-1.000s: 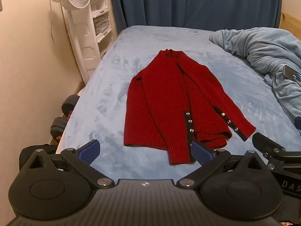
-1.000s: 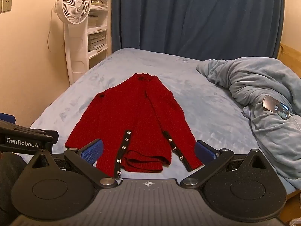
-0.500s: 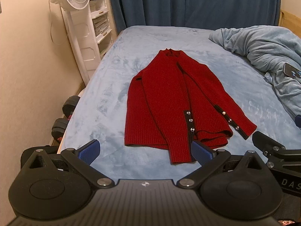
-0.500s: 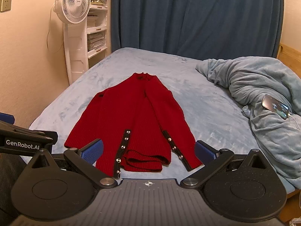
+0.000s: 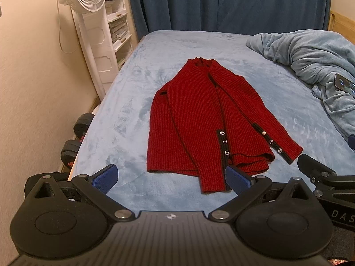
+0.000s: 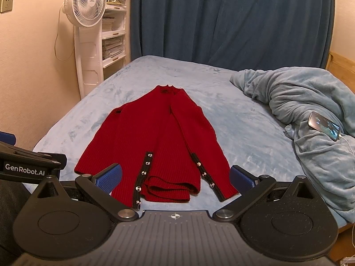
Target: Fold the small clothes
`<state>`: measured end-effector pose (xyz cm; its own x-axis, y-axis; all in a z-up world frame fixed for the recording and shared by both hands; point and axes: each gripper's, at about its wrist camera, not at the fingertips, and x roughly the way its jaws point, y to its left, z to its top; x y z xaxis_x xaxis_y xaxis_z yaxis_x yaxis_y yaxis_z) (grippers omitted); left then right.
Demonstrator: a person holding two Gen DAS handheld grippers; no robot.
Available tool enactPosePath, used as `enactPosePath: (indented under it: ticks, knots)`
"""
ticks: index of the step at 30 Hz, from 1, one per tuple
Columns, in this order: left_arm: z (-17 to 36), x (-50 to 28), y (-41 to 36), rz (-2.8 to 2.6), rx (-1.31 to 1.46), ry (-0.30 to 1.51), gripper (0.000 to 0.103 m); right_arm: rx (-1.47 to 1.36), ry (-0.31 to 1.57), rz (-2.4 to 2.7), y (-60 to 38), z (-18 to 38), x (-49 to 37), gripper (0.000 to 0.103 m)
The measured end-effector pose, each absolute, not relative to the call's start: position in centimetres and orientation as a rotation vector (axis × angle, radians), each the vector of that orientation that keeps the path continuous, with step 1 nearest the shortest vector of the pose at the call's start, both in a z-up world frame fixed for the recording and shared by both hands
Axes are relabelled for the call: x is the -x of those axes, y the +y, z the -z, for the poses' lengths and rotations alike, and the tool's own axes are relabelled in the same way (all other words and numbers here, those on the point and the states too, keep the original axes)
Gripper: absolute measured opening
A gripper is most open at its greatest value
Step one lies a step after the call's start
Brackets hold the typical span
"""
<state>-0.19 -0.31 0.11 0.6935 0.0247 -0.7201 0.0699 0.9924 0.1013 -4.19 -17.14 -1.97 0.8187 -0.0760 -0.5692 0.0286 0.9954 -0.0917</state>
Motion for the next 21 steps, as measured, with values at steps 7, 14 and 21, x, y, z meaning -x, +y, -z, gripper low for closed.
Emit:
enactPosePath:
  ticks: [7, 14, 21]
  knots:
    - [-0.08, 0.21, -0.30, 0.026, -0.127, 0.803, 0.103, 0.081, 0.608, 0.056, -17.21, 1.92, 4.26, 0.102]
    - [-0.07, 0.21, -0.29, 0.026, -0.127, 0.804, 0.103, 0.080, 0.609, 0.057, -17.18, 1.96, 4.24, 0.102]
    - [-0.07, 0.10, -0.23, 0.027, -0.127, 0.807, 0.103, 0.079, 0.610, 0.057, -17.24, 1.95, 4.33, 0.102]
